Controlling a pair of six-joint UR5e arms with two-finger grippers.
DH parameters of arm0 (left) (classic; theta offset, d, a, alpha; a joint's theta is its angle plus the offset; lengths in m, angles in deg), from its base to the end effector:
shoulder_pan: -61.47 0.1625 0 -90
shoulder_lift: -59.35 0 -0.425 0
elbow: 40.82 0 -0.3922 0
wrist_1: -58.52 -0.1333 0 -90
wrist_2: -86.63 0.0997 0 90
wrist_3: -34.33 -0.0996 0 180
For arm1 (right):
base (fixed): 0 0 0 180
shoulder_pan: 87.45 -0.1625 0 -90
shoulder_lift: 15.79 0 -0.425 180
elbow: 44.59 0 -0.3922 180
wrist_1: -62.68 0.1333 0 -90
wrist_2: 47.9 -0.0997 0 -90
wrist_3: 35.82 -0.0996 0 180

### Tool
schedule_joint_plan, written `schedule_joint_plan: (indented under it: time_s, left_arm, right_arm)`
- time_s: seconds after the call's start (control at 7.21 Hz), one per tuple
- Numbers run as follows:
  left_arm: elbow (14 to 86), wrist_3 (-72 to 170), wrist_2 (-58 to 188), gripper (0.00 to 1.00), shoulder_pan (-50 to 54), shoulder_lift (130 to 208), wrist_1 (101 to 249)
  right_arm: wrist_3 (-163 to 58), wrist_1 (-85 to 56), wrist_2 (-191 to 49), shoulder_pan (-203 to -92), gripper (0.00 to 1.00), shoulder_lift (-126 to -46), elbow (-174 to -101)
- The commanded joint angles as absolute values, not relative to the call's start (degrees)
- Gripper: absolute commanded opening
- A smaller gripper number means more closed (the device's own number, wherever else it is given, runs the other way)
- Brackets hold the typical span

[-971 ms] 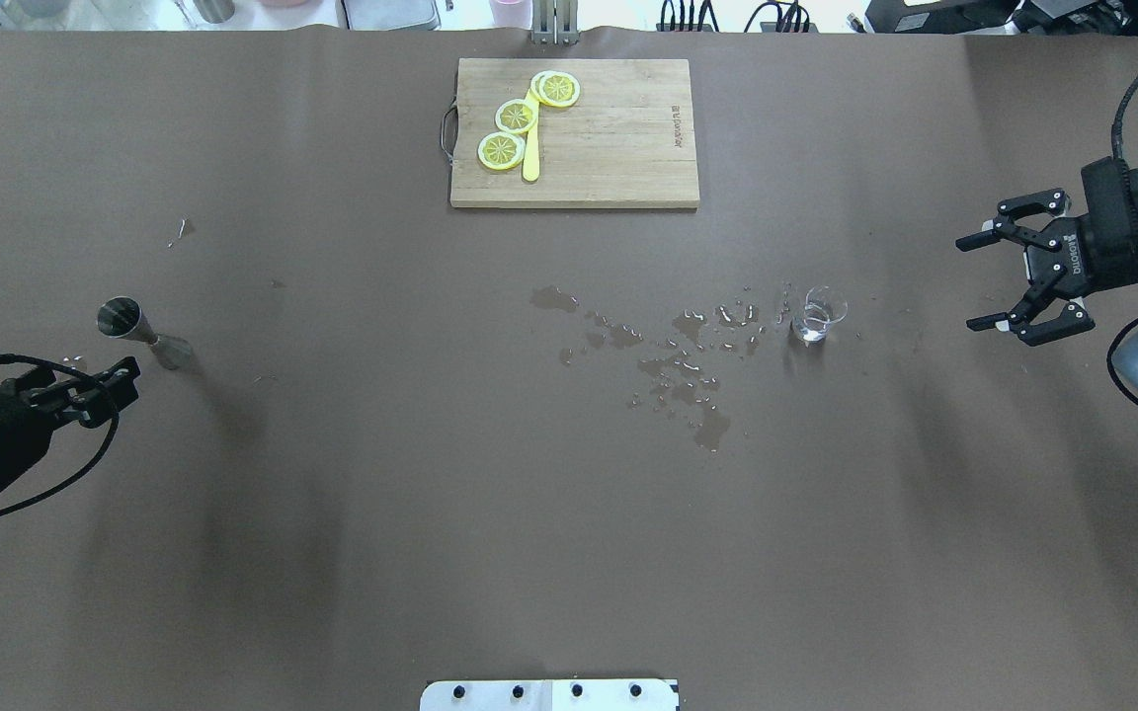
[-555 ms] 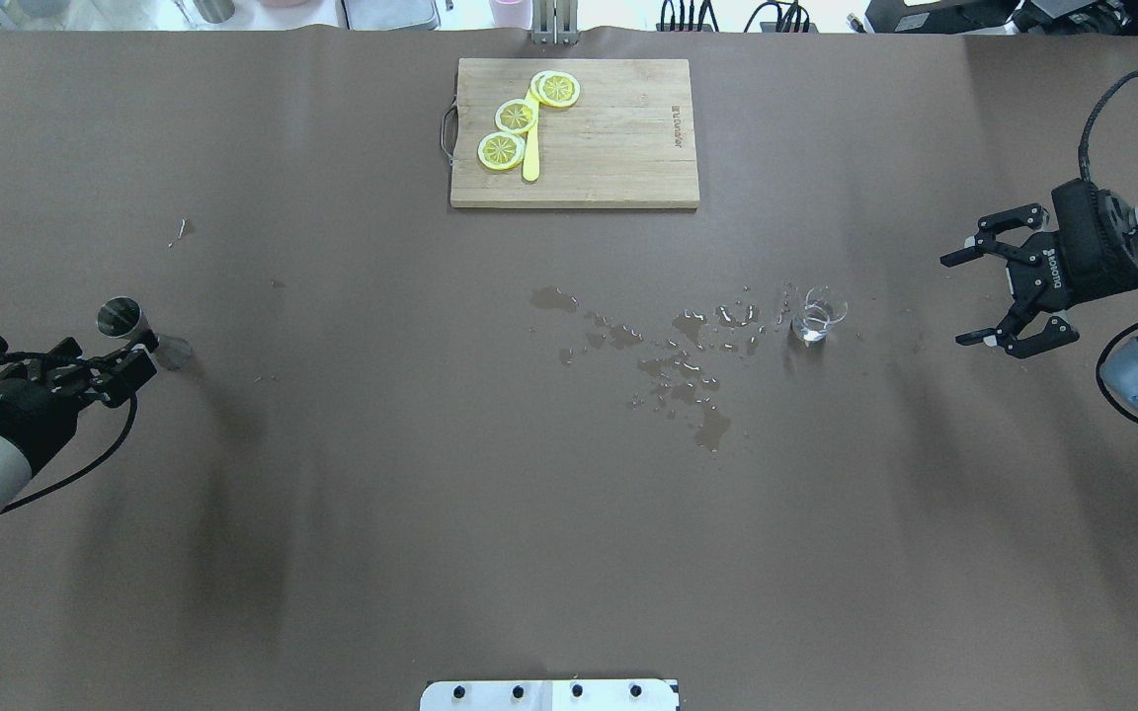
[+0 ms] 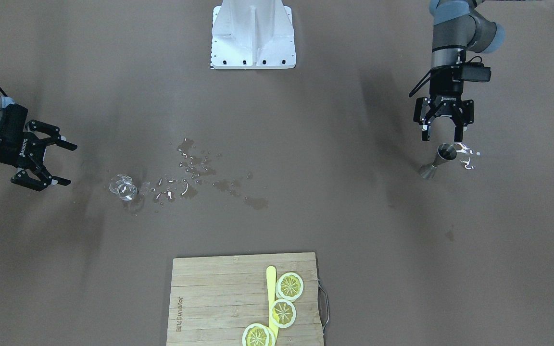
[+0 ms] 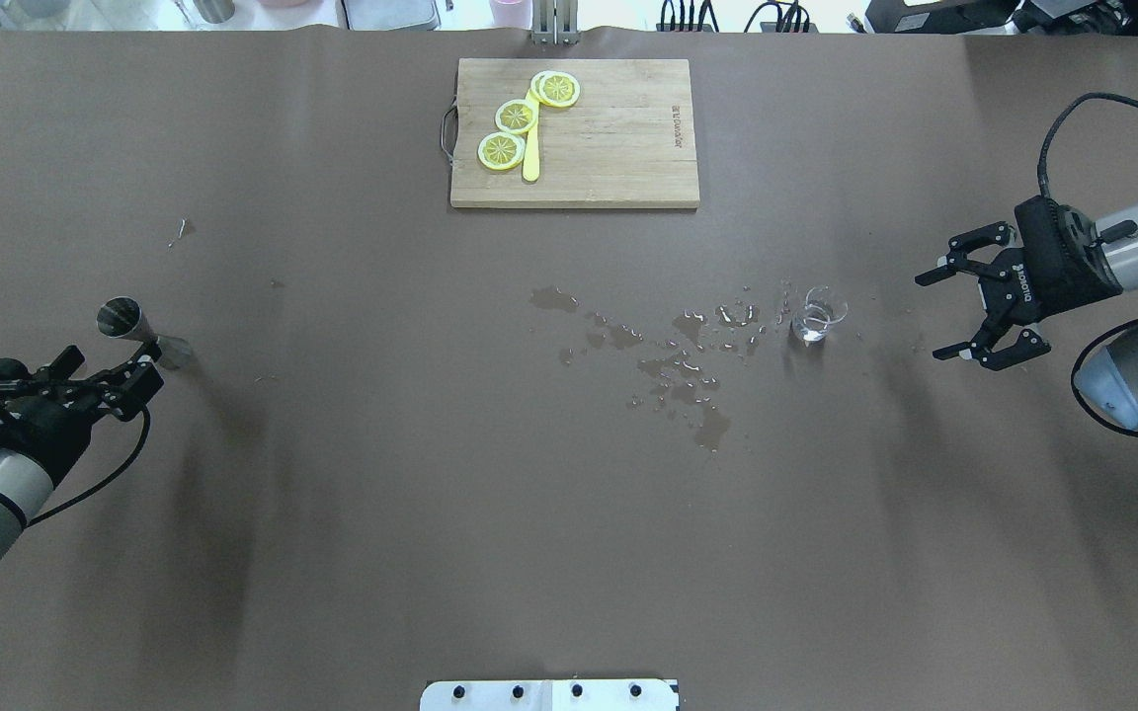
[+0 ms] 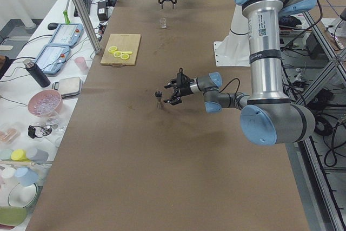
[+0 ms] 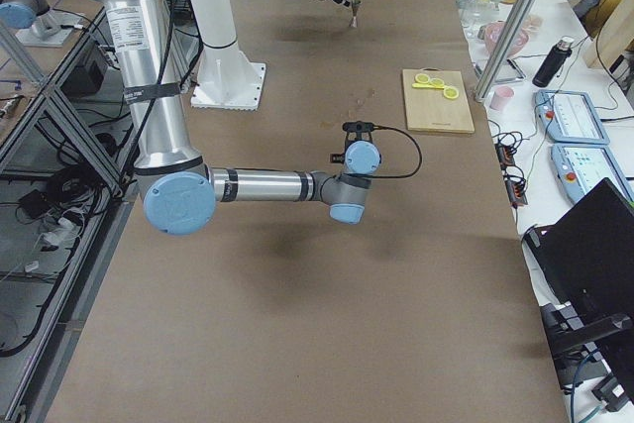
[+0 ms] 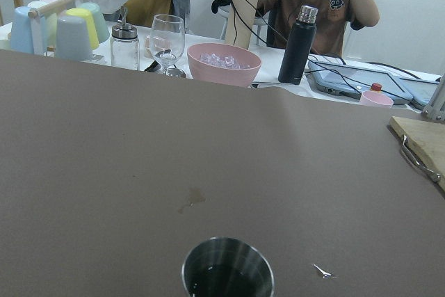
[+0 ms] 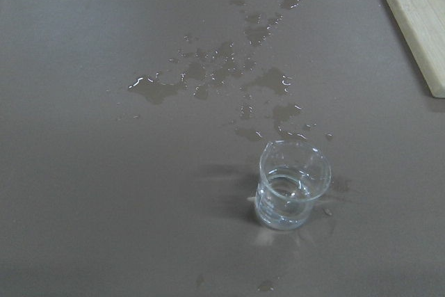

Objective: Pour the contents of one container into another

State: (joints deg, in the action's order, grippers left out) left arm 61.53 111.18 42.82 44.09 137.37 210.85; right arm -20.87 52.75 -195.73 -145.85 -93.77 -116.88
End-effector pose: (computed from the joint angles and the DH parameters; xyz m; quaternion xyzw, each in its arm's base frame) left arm 0.3309 -0.3186 0.5187 0.4492 0.3735 -0.2329 0.7775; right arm -0.2500 -0.4998 0.5353 0.4678 -0.4577 -0.5440 0.5251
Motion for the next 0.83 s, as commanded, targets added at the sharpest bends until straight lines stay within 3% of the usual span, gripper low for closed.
schedule_joint_plan:
  time_s: [0.0, 0.42, 0.69]
  left_arm:
    - [58.3, 111.0, 45.7, 0.97, 45.2, 138.8, 210.7]
    - [50.2, 111.1, 51.5, 0.98, 45.3, 146.2, 211.4]
    - [48.7, 111.1, 55.2, 0.97, 45.3, 146.5, 211.4]
  right_arm:
    - [-21.1, 54.7, -197.3, -145.5, 0.95, -89.7, -110.9]
    - [-21.1, 58.9, -201.5, -145.5, 0.95, -85.2, -102.5]
    - [-20.3, 59.7, -202.3, -145.5, 0.95, -83.0, -99.4]
